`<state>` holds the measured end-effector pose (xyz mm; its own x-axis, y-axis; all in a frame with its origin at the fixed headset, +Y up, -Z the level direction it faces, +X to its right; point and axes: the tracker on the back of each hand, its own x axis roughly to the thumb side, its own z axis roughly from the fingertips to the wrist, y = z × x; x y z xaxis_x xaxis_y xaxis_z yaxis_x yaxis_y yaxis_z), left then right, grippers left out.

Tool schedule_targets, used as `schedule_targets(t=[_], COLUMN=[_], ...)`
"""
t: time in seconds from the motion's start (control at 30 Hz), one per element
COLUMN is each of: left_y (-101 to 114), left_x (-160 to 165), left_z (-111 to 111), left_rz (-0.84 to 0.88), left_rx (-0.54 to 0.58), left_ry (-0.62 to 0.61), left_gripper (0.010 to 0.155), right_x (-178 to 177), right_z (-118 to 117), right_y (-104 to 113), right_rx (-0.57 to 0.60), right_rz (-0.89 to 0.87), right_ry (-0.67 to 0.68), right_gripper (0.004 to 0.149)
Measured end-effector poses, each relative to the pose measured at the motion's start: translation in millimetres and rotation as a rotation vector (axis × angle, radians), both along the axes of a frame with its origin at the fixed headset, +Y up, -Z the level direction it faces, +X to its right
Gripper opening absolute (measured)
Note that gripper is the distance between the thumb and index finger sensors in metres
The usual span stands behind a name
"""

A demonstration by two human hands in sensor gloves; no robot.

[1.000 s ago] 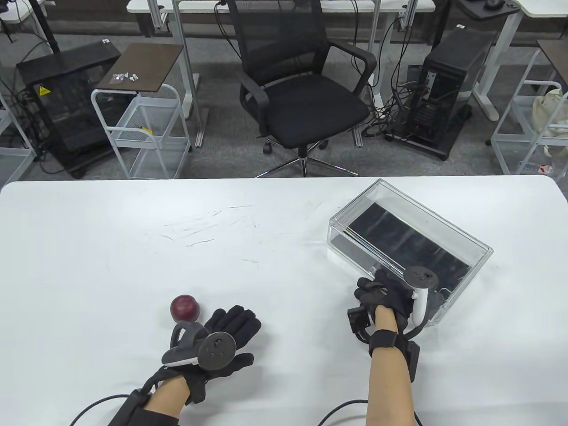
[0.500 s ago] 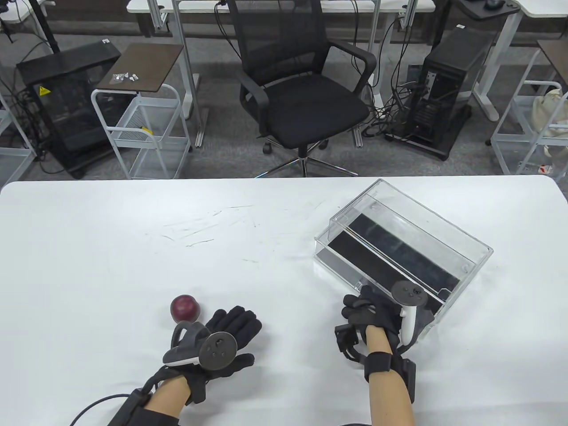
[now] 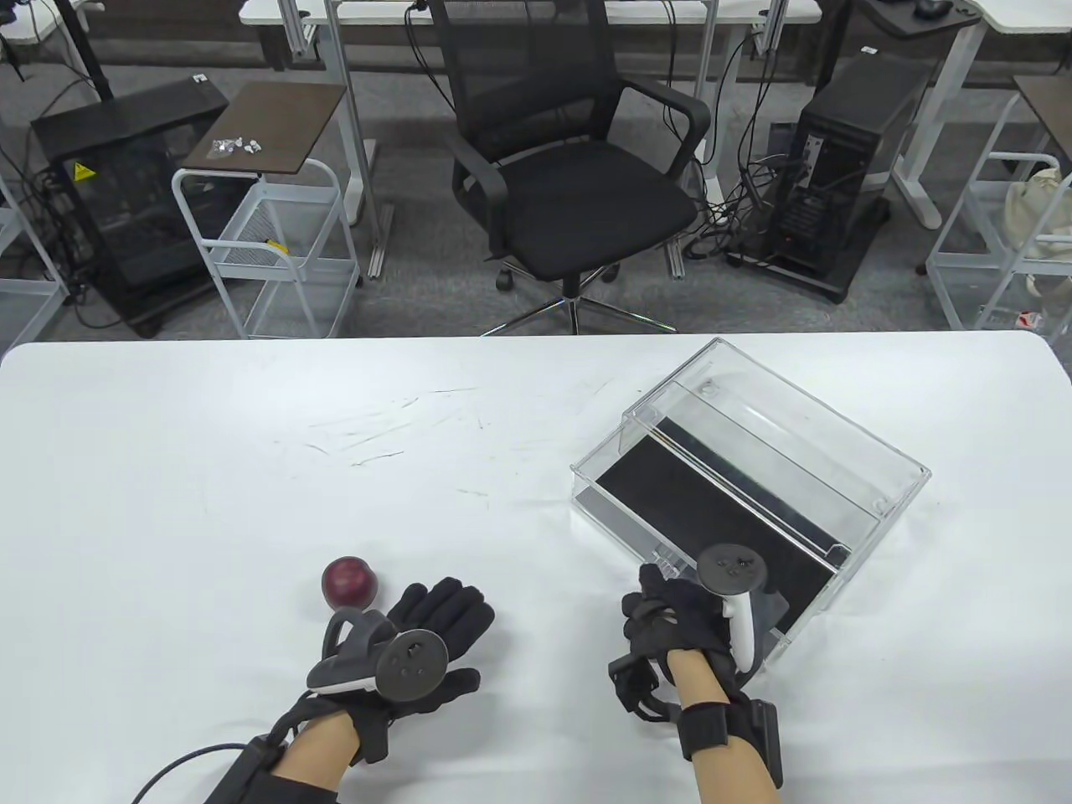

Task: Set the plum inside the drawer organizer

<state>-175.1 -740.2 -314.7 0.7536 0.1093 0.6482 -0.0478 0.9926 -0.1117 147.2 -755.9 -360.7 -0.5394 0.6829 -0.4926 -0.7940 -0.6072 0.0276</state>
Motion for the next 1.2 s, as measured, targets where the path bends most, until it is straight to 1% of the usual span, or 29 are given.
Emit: schedule_targets(t=[0.07, 0.1, 0.13, 0.17, 0.2, 0.23, 0.27, 0.37, 0.43, 0.5, 0.57, 0.6, 0.63, 0.67, 0.73, 0.8, 0.87, 0.93, 1.03, 1.1, 1.13, 1.2], left_y=[0, 0, 0, 0, 0, 0, 0, 2, 7, 17, 25, 27, 28, 27, 19, 7, -4, -12, -13, -11, -9, -2], left_x=[0, 0, 0, 0, -1, -1, -1, -7, -16, -34, -53, -65, -74, -84, -102, -111, -114, -113, -112, -108, -105, -86], left_z=[0, 0, 0, 0, 0, 0, -1, -4, -8, -13, -18, -22, -25, -30, -42, -52, -59, -63, -65, -65, -65, -65], left_rz=[-0.001, -0.002, -0.003, -0.004, -0.004, -0.004, -0.004, 0.005, 0.034, 0.105, 0.159, 0.182, 0.199, 0.220, 0.237, 0.167, 0.129, 0.120, 0.144, 0.128, 0.128, 0.163], left_rx=[-0.001, -0.002, -0.003, -0.003, -0.003, -0.003, -0.004, 0.007, 0.030, 0.063, 0.090, 0.086, 0.071, 0.044, -0.044, -0.163, -0.241, -0.259, -0.221, -0.172, -0.158, -0.124], left_ry=[0.002, 0.003, 0.005, 0.006, 0.008, 0.012, 0.017, 0.067, 0.142, 0.279, 0.415, 0.497, 0.550, 0.609, 0.709, 0.761, 0.780, 0.780, 0.790, 0.808, 0.799, 0.707], left_gripper=[0.074, 0.074, 0.074, 0.074, 0.074, 0.074, 0.074, 0.075, 0.075, 0.076, 0.079, 0.080, 0.082, 0.084, 0.088, 0.094, 0.099, 0.099, 0.093, 0.092, 0.093, 0.093], right_x=[-15, -26, -36, -43, -53, -62, -69, -84, -90, -93, -95, -94, -94, -93, -91, -89, -87, -85, -83, -82, -81, -78], right_z=[3, 5, 9, 14, 18, 24, 28, 39, 43, 46, 46, 46, 46, 46, 47, 48, 48, 48, 47, 46, 45, 45], right_y=[12, 21, 31, 37, 43, 47, 49, 44, 37, 30, 29, 30, 31, 32, 34, 35, 35, 36, 35, 35, 35, 38], right_rx=[0.100, 0.212, 0.320, 0.394, 0.490, 0.529, 0.545, 0.591, 0.616, 0.614, 0.613, 0.615, 0.618, 0.622, 0.631, 0.645, 0.651, 0.651, 0.645, 0.643, 0.646, 0.658], right_rz=[0.071, 0.113, 0.192, 0.255, 0.322, 0.379, 0.420, 0.642, 0.740, 0.785, 0.771, 0.755, 0.744, 0.734, 0.726, 0.732, 0.725, 0.702, 0.685, 0.678, 0.675, 0.666], right_ry=[0.122, 0.239, 0.325, 0.370, 0.489, 0.593, 0.659, 0.770, 0.819, 0.856, 0.863, 0.855, 0.848, 0.841, 0.834, 0.830, 0.826, 0.824, 0.822, 0.819, 0.813, 0.788], right_gripper=[0.064, 0.064, 0.064, 0.065, 0.067, 0.068, 0.067, 0.074, 0.075, 0.075, 0.075, 0.075, 0.075, 0.075, 0.074, 0.074, 0.074, 0.074, 0.074, 0.073, 0.074, 0.074])
